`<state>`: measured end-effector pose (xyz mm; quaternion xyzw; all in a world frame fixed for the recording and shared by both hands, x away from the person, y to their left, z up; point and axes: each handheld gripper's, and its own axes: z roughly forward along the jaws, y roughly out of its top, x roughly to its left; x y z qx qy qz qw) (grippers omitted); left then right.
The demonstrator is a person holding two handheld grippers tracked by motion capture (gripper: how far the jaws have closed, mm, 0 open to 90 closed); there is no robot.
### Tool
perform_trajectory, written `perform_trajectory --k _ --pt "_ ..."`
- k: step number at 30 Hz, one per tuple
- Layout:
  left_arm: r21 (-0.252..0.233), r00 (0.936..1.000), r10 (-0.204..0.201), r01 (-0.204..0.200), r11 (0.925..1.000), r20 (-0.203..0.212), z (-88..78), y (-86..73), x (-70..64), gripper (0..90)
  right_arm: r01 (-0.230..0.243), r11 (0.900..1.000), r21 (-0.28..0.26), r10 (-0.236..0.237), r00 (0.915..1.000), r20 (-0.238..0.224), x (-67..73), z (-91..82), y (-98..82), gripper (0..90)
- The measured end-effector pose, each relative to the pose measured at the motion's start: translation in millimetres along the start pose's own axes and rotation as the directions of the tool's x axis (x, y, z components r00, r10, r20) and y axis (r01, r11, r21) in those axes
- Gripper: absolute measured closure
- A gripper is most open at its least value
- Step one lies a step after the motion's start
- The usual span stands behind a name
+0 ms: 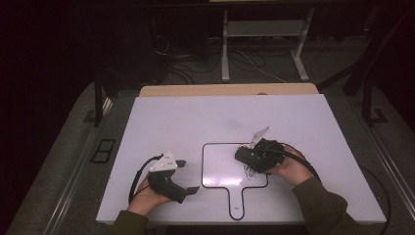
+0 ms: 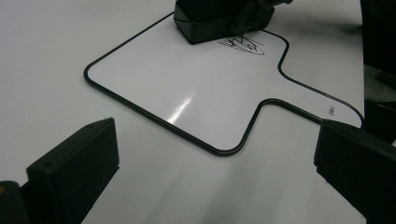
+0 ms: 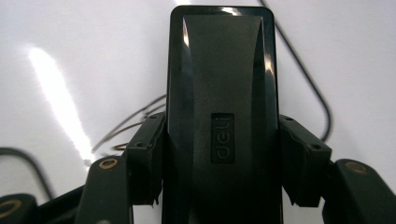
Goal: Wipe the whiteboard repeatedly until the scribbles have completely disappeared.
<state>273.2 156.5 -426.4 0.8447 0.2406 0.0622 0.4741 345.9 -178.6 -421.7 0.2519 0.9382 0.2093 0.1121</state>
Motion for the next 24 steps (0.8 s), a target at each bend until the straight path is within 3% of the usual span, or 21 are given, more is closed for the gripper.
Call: perform_trajectory --k 12,13,17,24 --pt "0.0 1.0 0.001 -0.001 1.0 0.0 0.2 0.1 -0.4 0.0 0.091 0.996 -0.011 -0.091 0.9934 -0.069 38.7 -7.0 -3.5 38.7" --pt "0.0 1.0 0.001 -0.001 1.0 0.0 0.1 0.1 -0.4 0.0 0.113 0.994 -0.007 -0.114 0.9924 -0.048 39.2 -7.1 -3.4 38.7" --pt "-0.001 1.0 0.0 0.0 1.0 -0.001 0.0 0.3 -0.6 0.0 0.086 0.996 -0.007 -0.086 0.9957 -0.033 32.6 -6.1 -3.1 38.7" --pt "-0.001 1.0 -0.001 0.001 1.0 0.001 0.8 0.3 -0.9 0.0 0.021 1.0 -0.006 -0.021 0.9998 0.004 1.5 -1.4 -3.0 38.7"
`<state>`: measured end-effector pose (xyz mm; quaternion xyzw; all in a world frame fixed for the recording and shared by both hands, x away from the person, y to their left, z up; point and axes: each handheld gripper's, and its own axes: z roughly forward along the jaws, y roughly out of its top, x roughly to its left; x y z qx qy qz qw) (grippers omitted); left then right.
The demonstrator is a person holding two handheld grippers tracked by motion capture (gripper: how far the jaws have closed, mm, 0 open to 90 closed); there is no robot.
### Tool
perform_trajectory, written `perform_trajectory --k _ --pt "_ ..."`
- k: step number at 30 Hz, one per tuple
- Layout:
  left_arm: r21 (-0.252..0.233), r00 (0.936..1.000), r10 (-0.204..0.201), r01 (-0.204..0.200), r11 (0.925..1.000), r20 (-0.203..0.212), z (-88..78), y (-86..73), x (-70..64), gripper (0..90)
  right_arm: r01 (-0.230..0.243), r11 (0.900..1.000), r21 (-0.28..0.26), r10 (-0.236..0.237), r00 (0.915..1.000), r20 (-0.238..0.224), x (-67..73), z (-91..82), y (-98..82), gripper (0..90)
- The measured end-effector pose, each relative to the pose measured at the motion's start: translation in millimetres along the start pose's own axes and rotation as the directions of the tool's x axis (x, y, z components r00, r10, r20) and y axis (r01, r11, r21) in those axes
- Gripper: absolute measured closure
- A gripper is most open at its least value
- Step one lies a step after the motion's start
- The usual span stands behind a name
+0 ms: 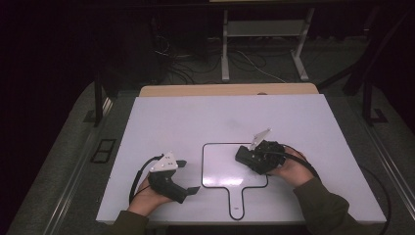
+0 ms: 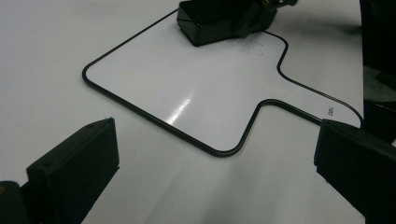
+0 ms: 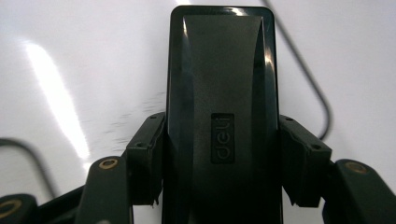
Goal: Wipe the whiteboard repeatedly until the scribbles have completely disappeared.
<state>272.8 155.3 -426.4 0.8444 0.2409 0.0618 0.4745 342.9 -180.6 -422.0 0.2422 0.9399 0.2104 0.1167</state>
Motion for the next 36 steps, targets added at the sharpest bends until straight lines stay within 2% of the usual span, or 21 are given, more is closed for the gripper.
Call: perform_trajectory --k 10,13,17,24,27,32,34,35,36 --pt "0.0 1.0 -0.003 0.003 1.0 0.0 0.1 -0.4 0.3 0.0 -0.075 0.997 0.01 0.074 0.9954 0.061 -37.1 10.4 9.5 38.7" --pt "0.0 1.0 -0.002 0.002 1.0 0.0 -0.5 -0.5 0.9 0.0 -0.084 0.996 0.008 0.083 0.9946 0.062 -40.2 12.1 10.1 38.7" --pt "0.0 1.0 -0.001 0.001 1.0 -0.001 -0.8 -0.5 1.0 0.0 -0.057 0.998 0.019 0.056 0.9971 0.052 -30.3 9.0 8.8 38.7" --pt "-0.003 1.0 -0.002 0.002 1.0 -0.002 -0.5 0.1 -0.2 0.0 0.008 1.0 0.026 -0.009 0.9999 0.006 -0.3 0.3 2.4 38.7" --pt "-0.001 1.0 -0.002 0.002 1.0 0.0 -0.3 0.2 -0.4 0.0 0.032 0.999 0.025 -0.032 0.9994 -0.01 12.6 -3.0 -0.1 38.7" --pt "-0.001 1.0 0.001 -0.001 1.0 0.0 0.0 0.4 -0.4 0.0 0.078 0.997 0.02 -0.077 0.9948 -0.066 32.9 -7.4 -2.9 38.7" --pt "-0.001 1.0 0.001 -0.001 1.0 0.0 0.1 0.5 -0.5 0.0 0.09 0.996 0.021 -0.088 0.9933 -0.074 37.5 -8.2 -2.2 38.8" --pt "-0.001 1.0 0.0 0.0 1.0 0.0 0.2 0.5 -0.6 0.0 0.098 0.995 0.025 -0.096 0.9932 -0.066 36.0 -7.8 -1.5 38.8" --pt "-0.002 1.0 0.0 0.0 1.0 0.0 0.2 0.5 -0.7 0.0 0.084 0.996 0.03 -0.082 0.9949 -0.059 33.0 -6.7 0.0 38.8"
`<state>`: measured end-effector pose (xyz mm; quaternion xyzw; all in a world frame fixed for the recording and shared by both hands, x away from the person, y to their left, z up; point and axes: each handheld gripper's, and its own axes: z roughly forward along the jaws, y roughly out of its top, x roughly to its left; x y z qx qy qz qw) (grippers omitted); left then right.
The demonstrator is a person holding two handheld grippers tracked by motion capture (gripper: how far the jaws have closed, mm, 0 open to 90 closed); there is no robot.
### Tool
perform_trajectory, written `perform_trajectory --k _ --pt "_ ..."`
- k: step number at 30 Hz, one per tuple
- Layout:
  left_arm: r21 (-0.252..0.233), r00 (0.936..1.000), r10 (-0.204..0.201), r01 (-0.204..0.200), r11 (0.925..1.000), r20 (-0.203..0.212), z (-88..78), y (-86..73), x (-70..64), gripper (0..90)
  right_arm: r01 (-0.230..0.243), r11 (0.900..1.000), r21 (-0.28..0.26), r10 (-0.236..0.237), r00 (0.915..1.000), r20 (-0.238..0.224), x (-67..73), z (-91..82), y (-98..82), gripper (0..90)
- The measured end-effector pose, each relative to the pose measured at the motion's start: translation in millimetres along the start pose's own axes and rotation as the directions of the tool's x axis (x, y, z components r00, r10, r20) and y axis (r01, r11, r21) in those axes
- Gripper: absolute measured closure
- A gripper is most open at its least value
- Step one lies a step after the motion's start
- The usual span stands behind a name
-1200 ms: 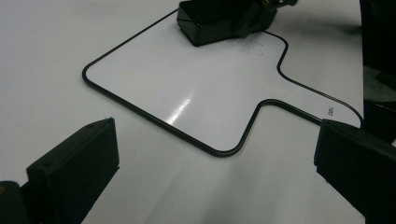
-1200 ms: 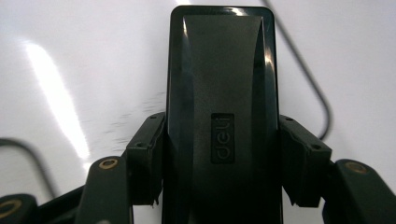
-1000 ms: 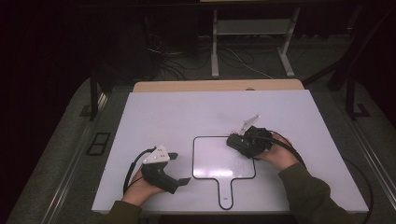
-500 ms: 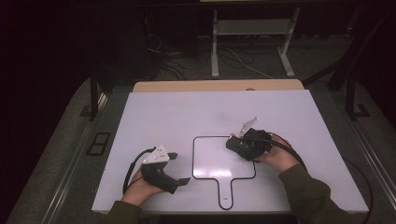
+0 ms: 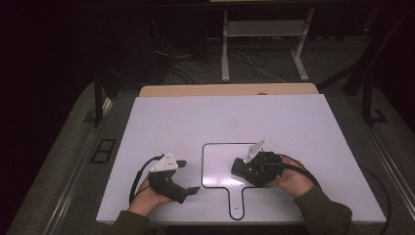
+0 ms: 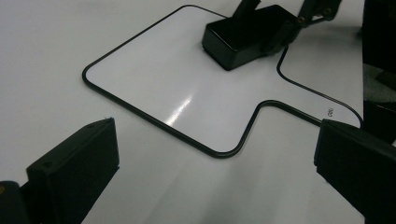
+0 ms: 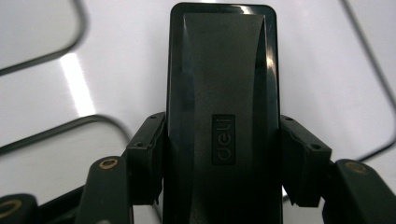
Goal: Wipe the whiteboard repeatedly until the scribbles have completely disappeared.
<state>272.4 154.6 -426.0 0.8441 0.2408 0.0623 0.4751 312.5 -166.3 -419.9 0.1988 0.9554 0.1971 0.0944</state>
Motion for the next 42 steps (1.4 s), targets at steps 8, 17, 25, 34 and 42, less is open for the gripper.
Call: perform_trajectory --k 8,17,25,34,42 --pt "0.0 1.0 -0.002 0.002 1.0 -0.001 -0.5 -0.7 0.8 0.0 -0.095 0.995 0.008 0.095 0.9936 0.061 -39.2 5.1 0.2 38.8" --pt "0.0 1.0 -0.002 0.002 1.0 -0.001 -0.7 -0.6 0.7 0.0 -0.097 0.995 0.011 0.097 0.9947 0.035 -31.9 1.7 -5.6 38.8" --pt "0.003 1.0 0.005 -0.005 1.0 0.001 0.1 0.2 -0.3 0.0 -0.013 1.0 0.0 0.013 0.9994 -0.033 1.8 -3.6 -8.6 38.8" --pt "0.002 1.0 0.003 -0.003 1.0 0.0 -0.1 0.0 -0.1 0.0 -0.072 0.997 0.009 0.072 0.9974 0.006 -20.3 -0.1 -6.2 38.8" --pt "0.003 1.0 0.0 0.0 1.0 -0.001 0.4 -0.3 -0.4 0.0 -0.136 0.991 0.007 0.135 0.9891 0.059 -51.5 4.4 -5.9 38.8"
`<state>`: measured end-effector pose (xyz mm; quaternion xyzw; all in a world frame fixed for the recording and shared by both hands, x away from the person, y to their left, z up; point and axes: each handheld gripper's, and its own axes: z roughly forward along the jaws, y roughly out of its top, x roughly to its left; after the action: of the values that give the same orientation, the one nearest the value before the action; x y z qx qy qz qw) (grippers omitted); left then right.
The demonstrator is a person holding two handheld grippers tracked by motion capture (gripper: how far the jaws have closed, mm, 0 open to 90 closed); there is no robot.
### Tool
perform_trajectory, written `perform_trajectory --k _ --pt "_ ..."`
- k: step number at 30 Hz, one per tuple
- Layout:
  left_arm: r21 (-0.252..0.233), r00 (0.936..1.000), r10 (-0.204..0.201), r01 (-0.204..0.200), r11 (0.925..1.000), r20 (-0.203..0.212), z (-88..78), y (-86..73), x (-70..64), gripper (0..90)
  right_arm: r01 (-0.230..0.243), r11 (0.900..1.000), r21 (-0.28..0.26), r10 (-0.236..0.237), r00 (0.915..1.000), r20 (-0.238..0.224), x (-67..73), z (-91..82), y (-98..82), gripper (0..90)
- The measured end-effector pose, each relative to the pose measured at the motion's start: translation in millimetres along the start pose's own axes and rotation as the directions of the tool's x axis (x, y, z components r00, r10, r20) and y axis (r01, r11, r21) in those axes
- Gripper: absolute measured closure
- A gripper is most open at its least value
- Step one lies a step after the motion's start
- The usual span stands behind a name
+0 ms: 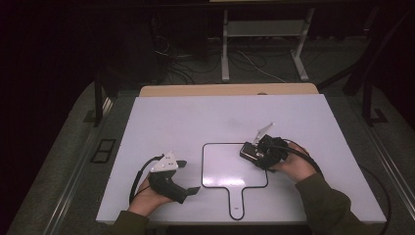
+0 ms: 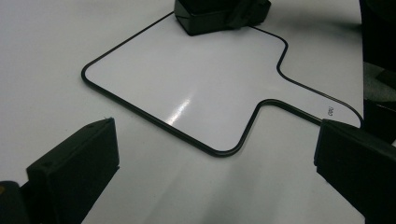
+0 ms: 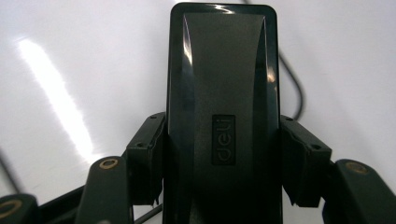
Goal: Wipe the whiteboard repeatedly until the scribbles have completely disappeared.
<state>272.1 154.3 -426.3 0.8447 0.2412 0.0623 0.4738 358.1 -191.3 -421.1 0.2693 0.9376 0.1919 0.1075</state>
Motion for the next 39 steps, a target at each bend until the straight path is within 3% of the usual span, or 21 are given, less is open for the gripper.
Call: perform_trajectory --k 6,12,25,39 --pt "0.001 1.0 0.0 0.0 1.0 0.001 0.1 -0.2 0.7 0.0 -0.047 0.999 -0.002 0.047 0.9984 0.032 -18.7 5.8 6.7 38.8" --pt "0.003 1.0 0.001 -0.001 1.0 0.0 -0.3 -0.6 1.1 0.0 -0.08 0.997 -0.017 0.08 0.9962 0.035 -29.9 9.6 10.8 38.8" --pt "-0.001 1.0 -0.002 0.002 1.0 -0.006 -2.3 -1.4 2.0 0.0 -0.135 0.985 -0.107 0.133 0.9907 -0.031 -30.1 -6.8 10.9 38.7" --pt "0.002 1.0 -0.001 0.001 1.0 0.004 0.1 -0.4 2.3 0.0 -0.164 0.974 -0.158 0.159 0.9863 -0.042 -43.6 -12.4 31.5 38.6"
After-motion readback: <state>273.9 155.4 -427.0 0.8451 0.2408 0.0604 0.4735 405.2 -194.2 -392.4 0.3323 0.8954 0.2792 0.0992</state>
